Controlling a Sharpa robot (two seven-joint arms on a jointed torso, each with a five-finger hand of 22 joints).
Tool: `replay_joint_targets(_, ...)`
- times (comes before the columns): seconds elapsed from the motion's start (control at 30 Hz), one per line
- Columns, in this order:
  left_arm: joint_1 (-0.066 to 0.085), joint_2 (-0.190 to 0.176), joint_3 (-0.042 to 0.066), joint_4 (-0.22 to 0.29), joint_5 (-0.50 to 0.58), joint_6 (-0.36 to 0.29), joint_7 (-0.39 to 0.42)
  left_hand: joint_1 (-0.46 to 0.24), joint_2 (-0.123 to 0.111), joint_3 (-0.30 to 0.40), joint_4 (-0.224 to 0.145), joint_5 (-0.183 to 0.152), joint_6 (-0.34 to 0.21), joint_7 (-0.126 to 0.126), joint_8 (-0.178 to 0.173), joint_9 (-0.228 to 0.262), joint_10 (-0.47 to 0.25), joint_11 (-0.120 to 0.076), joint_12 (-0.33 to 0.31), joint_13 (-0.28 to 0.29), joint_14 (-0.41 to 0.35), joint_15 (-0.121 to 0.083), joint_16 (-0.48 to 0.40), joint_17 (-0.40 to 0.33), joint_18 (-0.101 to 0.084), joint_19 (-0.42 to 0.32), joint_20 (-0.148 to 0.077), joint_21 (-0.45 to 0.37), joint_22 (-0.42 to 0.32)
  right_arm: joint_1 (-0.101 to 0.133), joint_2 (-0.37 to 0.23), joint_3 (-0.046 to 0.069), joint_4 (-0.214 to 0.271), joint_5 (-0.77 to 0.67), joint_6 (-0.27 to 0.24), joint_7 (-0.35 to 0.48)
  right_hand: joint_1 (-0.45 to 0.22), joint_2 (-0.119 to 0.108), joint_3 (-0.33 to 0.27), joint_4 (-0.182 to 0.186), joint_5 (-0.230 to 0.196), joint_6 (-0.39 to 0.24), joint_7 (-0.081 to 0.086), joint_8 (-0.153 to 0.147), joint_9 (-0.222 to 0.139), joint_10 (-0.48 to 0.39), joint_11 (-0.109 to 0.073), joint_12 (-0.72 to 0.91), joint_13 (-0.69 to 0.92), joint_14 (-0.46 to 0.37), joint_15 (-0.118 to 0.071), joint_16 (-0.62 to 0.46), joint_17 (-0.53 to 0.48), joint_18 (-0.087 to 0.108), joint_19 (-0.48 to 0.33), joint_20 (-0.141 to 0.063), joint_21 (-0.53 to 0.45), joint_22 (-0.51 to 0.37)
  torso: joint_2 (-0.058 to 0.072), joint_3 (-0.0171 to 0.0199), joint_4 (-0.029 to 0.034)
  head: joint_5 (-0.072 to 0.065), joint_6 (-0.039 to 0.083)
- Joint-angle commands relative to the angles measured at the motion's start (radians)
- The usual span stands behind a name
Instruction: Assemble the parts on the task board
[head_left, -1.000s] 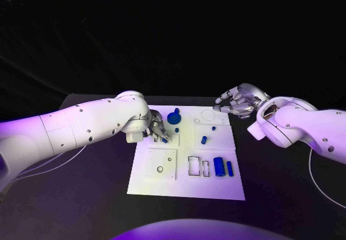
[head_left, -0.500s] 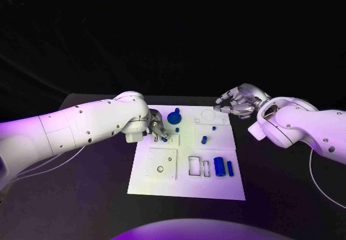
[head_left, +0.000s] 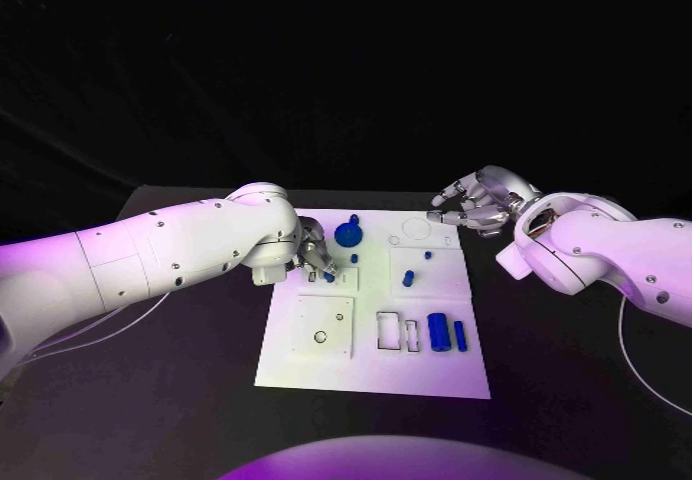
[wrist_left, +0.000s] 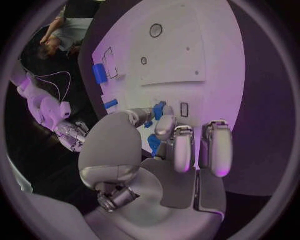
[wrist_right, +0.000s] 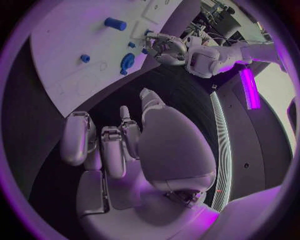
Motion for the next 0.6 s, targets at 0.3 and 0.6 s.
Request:
replay_joint_targets(0.3, -0.002, 0.002, 0.000, 0.008, -0.021, -0.009, -0.002, -0.004, 0.006, 0.145, -0.138, 0.002, 0.007, -0.016, 0.006, 0.206, 0.012, 0.000, 0.009, 0.004, 0.104, -0.006, 0.006, 0.263, -0.008, 0.035, -0.007, 0.008, 0.155, -0.002, 0.000, 0.000, -0.002, -0.011, 0.019, -0.002, 0.006, 0.000, 0.008, 0.002, 0.006, 0.005, 0.000, 0.006, 0.002, -0.002, -0.003, -0.002, 0.037, 0.086, -0.008, -0.006, 0.188, 0.007, -0.008, -0.003, -0.006, 0.042, 0.000, -0.0004, 0.0003, 0.001, -0.004)
replay_joint_targets(0.6, -0.003, 0.000, 0.000, 0.016, -0.042, 0.013, -0.006, -0.006, 0.003, 0.149, -0.142, 0.004, 0.007, -0.016, 0.008, 0.206, 0.013, 0.000, 0.009, 0.004, 0.104, -0.007, 0.006, 0.263, -0.008, 0.036, -0.007, 0.009, 0.157, -0.005, 0.001, 0.000, -0.003, -0.011, 0.023, -0.004, 0.005, 0.000, 0.009, 0.003, 0.006, 0.005, 0.000, 0.007, 0.002, -0.002, -0.003, -0.002, 0.037, 0.086, -0.008, -0.005, 0.188, 0.007, -0.007, -0.003, -0.006, 0.042, 0.000, -0.0004, -0.0002, 0.002, -0.007)
